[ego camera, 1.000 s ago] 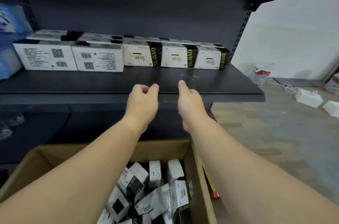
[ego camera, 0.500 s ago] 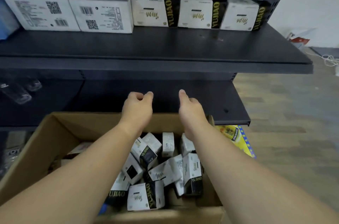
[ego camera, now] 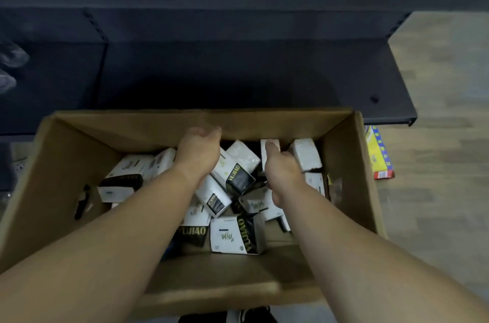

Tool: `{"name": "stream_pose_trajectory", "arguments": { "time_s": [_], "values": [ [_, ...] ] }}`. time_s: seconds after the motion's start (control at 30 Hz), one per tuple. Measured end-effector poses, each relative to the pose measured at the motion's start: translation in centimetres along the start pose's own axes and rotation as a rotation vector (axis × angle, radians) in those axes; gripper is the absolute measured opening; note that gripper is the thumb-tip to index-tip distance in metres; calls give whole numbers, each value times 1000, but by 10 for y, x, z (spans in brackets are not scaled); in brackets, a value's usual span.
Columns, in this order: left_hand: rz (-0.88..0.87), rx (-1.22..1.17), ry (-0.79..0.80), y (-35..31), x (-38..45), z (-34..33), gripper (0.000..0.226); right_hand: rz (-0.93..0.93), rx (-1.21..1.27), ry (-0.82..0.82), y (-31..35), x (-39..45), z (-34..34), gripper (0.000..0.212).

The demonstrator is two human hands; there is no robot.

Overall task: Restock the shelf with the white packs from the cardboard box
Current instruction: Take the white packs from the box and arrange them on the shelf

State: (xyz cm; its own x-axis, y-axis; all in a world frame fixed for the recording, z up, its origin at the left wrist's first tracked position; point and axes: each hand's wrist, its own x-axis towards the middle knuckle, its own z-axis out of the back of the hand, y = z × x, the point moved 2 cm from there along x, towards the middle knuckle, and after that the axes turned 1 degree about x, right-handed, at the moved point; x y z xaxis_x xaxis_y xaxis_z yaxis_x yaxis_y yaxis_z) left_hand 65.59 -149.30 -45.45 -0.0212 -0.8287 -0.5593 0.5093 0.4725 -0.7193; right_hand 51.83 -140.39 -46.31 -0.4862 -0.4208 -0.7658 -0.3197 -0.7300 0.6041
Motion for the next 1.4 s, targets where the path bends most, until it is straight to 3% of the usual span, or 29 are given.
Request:
{"name": "stream_pose_trajectory", "arguments": {
  "time_s": [0.13,0.27,0.37,0.67,0.8,0.93,1.07,1.17,1.3,1.4],
  "values": [
    [57,79,52,17,18,-2,23,-75,-16,-9,-22,21,-16,56],
    [35,216,118,25,33,-3,21,-162,25,-20,-43,33,-26,41],
    [37,291,185,33,53,-10,15,-237,83,-3,-58,41,-40,47],
    [93,379,220,63,93,-26,43,-371,95,-25,-83,61,-57,58],
    [101,355,240,64,93,-27,43,-401,102,-14,-77,64,-59,61],
    [88,350,222,60,88,-23,45,-297,76,4,-73,64,-60,45],
    [68,325,193,52,77,-20,29,-260,151,-67,-73,57,-55,42],
    [46,282,168,41,64,-19,33,-210,164,-79,-67,52,-45,38],
    [5,204,136,29,47,-17,40,-90,172,-101,-56,40,-27,39],
    [-29,143,106,21,30,-17,32,0,144,-135,-48,29,-15,55]
  ]
}}
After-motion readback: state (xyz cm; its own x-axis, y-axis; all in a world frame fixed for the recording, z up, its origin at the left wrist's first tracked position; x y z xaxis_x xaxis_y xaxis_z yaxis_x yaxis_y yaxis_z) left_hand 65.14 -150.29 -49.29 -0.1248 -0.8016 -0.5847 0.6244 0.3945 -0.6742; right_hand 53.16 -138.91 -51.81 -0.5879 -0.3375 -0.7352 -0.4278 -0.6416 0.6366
